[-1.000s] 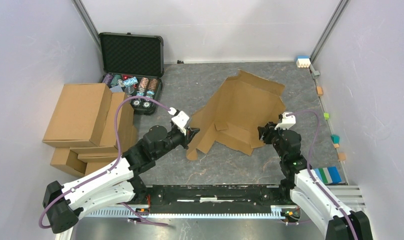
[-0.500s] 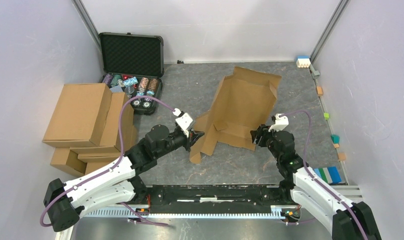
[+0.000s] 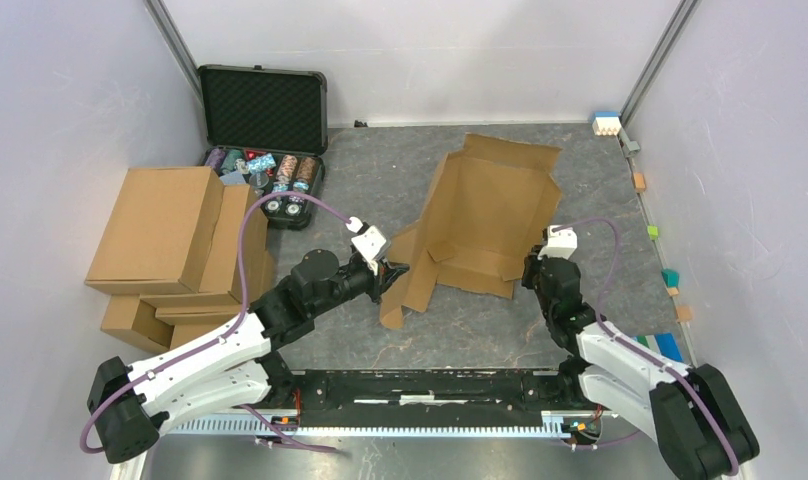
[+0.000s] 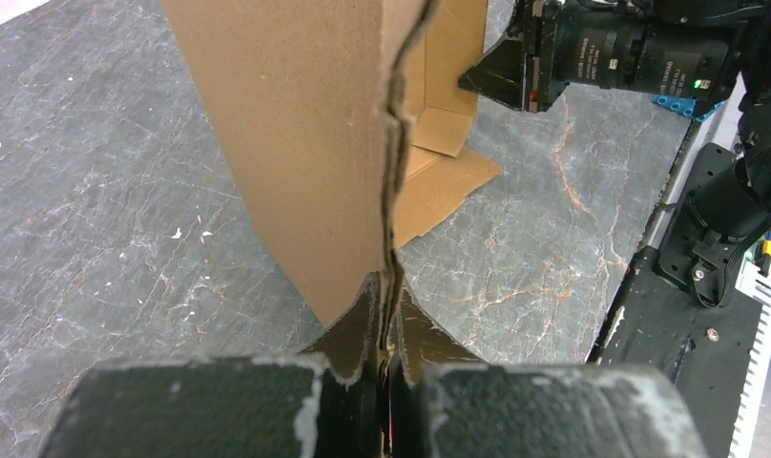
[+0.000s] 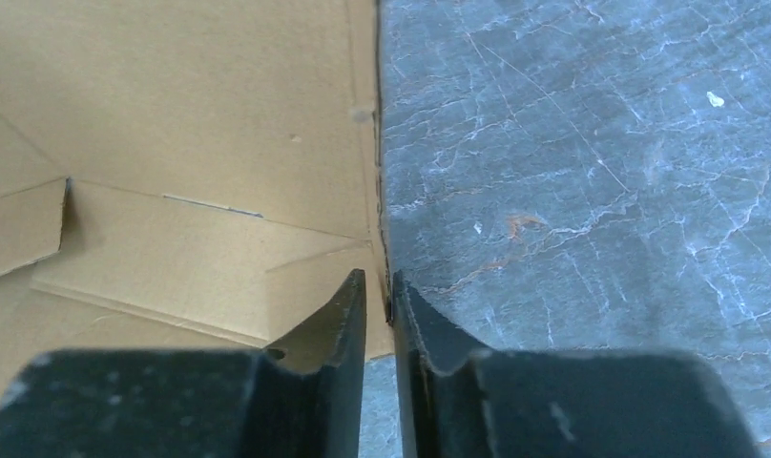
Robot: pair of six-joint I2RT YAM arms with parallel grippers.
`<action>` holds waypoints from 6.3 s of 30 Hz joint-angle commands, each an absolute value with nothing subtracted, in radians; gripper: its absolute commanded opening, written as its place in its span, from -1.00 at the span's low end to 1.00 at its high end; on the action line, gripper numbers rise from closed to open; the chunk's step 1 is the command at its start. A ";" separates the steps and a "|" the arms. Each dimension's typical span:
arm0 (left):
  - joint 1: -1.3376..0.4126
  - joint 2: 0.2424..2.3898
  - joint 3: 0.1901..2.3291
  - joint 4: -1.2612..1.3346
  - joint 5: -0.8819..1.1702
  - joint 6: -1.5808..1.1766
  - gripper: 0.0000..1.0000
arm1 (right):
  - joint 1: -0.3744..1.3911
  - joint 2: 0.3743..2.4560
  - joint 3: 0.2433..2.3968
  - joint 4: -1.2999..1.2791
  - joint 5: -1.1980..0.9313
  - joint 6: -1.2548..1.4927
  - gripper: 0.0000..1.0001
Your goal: Fold the paper box
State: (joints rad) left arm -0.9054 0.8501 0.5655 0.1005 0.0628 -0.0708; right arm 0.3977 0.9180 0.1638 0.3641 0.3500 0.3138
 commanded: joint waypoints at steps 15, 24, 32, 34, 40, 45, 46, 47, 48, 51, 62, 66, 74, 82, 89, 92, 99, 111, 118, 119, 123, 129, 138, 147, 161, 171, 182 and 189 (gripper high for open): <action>-0.910 0.816 0.538 0.119 0.051 -0.117 -0.66 | 0.422 0.641 0.052 0.374 0.358 0.328 -1.00; -0.910 0.768 0.442 0.110 -0.061 -0.193 -0.41 | 0.478 0.578 -0.057 0.416 0.366 0.324 -1.00; -0.910 0.783 0.404 0.143 -0.032 -0.219 -0.94 | 0.500 0.551 -0.064 0.415 0.363 0.358 -1.00; -0.910 0.801 0.406 0.172 0.032 -0.225 -0.96 | 0.513 0.572 -0.058 0.429 0.370 0.392 -1.00; -0.910 0.837 0.439 0.209 0.141 -0.245 -0.93 | 0.549 0.676 -0.021 0.447 0.438 0.492 -1.00; -0.910 0.846 0.451 0.178 0.139 -0.261 -0.90 | 0.616 0.689 -0.008 0.415 0.544 0.612 -1.00; -0.910 0.847 0.448 0.183 0.143 -0.267 -0.89 | 0.632 0.700 -0.008 0.399 0.572 0.643 -1.00; -0.910 0.850 0.448 0.189 0.146 -0.278 -0.89 | 0.656 0.720 0.038 0.371 0.604 0.671 -1.00; -0.910 0.852 0.448 0.193 0.151 -0.285 -0.89 | 0.675 0.742 0.065 0.338 0.631 0.699 -1.00; -0.910 0.854 0.454 0.199 0.158 -0.307 -0.88 | 0.734 0.815 0.144 0.258 0.700 0.767 -1.00; -0.910 0.869 0.435 0.262 0.169 -0.356 -0.95 | 0.853 0.978 0.234 0.148 0.818 1.136 -1.00; -0.910 0.881 0.433 0.291 0.205 -0.369 -0.96 | 0.878 1.060 0.289 0.135 0.849 1.168 -1.00; -0.910 0.828 0.423 0.205 0.083 -0.387 -0.81 | 0.901 1.104 0.274 0.074 0.874 1.204 -1.00; -0.910 0.752 0.391 0.095 -0.150 -0.434 -0.40 | 0.947 1.123 0.278 0.053 0.901 1.165 -1.00; -0.910 0.742 0.377 0.088 -0.222 -0.425 0.00 | 0.967 1.168 0.339 0.031 0.917 1.138 -1.00; -0.909 0.741 0.370 0.086 -0.227 -0.419 0.07 | 0.973 1.183 0.356 0.025 0.930 1.126 -1.00; -0.909 0.711 0.352 0.043 -0.321 -0.429 -0.66 | 0.977 1.199 0.363 0.148 0.902 0.926 -1.00; -0.906 0.474 0.232 -0.086 -0.580 -0.587 -0.71 | 1.020 1.357 0.453 0.307 0.918 0.824 -1.00; -0.905 0.435 0.221 -0.136 -0.588 -0.606 0.12 | 1.029 1.411 0.462 0.386 0.959 0.781 -1.00; -0.905 0.435 0.235 -0.160 -0.602 -0.619 0.26 | 1.029 1.410 0.454 0.404 0.955 0.769 -1.00; -0.906 0.442 0.311 -0.305 -0.673 -0.698 0.46 | 1.030 1.403 0.438 0.431 0.938 0.732 -1.00; -0.906 0.415 0.415 -0.527 -0.713 -0.883 0.63 | 1.034 1.404 0.436 0.425 0.958 0.720 -1.00; -0.906 0.269 0.457 -0.775 -0.479 -1.229 0.31 | 1.034 1.420 0.449 0.430 0.964 0.710 -1.00; -0.910 0.187 0.372 -0.726 -0.229 -1.328 -0.95 | 1.034 1.426 0.454 0.427 0.967 0.716 -1.00; -1.166 0.718 0.275 0.028 -0.481 -1.340 -0.96 | 1.034 1.424 0.464 0.408 0.960 0.733 -1.00; -1.245 1.025 0.206 0.395 -0.641 -1.397 -0.95 | 1.041 1.401 0.442 0.472 0.945 0.671 -1.00; -1.241 0.869 0.204 0.164 -0.815 -1.465 -0.96 | 1.048 1.397 0.457 0.446 0.970 0.674 -1.00; -1.243 0.693 0.273 -0.366 -0.859 -1.655 -0.96 | 1.048 1.404 0.471 0.401 0.994 0.706 -1.00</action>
State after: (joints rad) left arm -1.2392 0.7567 0.2005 0.0055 -0.7605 -1.4868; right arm 1.0409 1.4147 0.4412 0.4000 0.9489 0.6857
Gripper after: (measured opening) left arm 0.029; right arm 0.010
